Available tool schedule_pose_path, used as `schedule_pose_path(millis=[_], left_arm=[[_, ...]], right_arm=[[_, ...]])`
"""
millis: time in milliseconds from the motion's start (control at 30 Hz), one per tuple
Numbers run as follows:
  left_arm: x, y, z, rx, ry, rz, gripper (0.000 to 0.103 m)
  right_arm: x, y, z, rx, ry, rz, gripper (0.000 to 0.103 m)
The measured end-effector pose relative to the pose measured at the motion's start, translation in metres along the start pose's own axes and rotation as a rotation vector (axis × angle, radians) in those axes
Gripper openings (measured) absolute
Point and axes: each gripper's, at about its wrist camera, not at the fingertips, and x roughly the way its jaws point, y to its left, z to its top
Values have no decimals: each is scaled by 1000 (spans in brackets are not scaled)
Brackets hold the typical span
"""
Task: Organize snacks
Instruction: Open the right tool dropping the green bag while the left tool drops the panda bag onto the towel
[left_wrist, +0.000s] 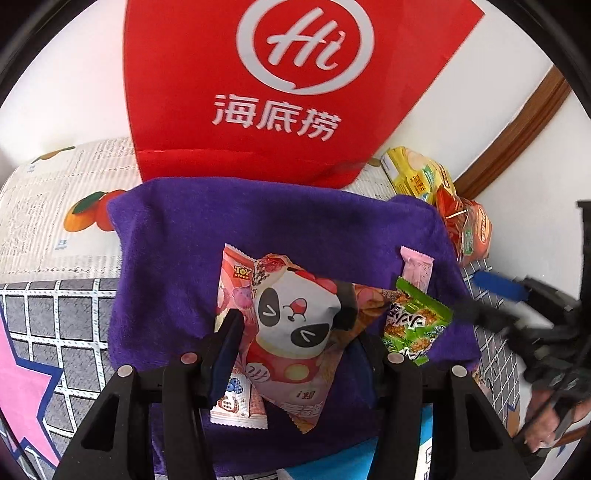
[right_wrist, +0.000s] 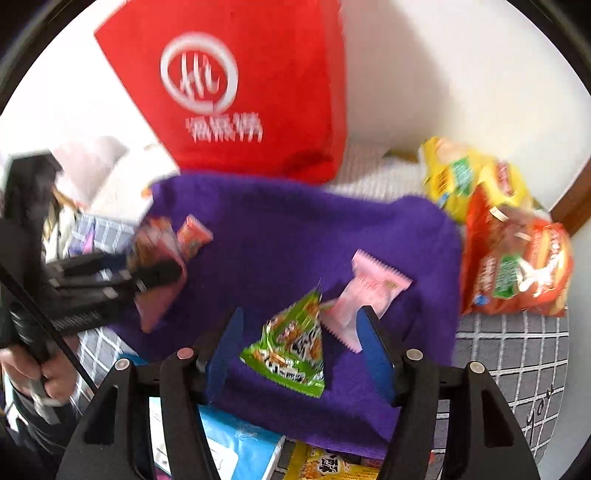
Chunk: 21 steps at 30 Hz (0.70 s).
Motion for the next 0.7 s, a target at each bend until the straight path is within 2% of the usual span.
schedule_pose_path(millis=[200, 467, 567, 700], left_arm=[[5, -9, -2, 32, 12, 2, 52], [18, -19, -1, 58, 27, 39, 56], [20, -20, 0, 66, 37, 46, 61], [17, -22, 1, 80, 36, 50, 71]], right_arm=[[-29, -7, 4, 73, -109, -39, 63], [-51, 2, 0, 38, -176, -42, 63], [-49, 7, 0, 32, -171, -84, 63], [-51, 11, 0, 27, -171, -93, 63]])
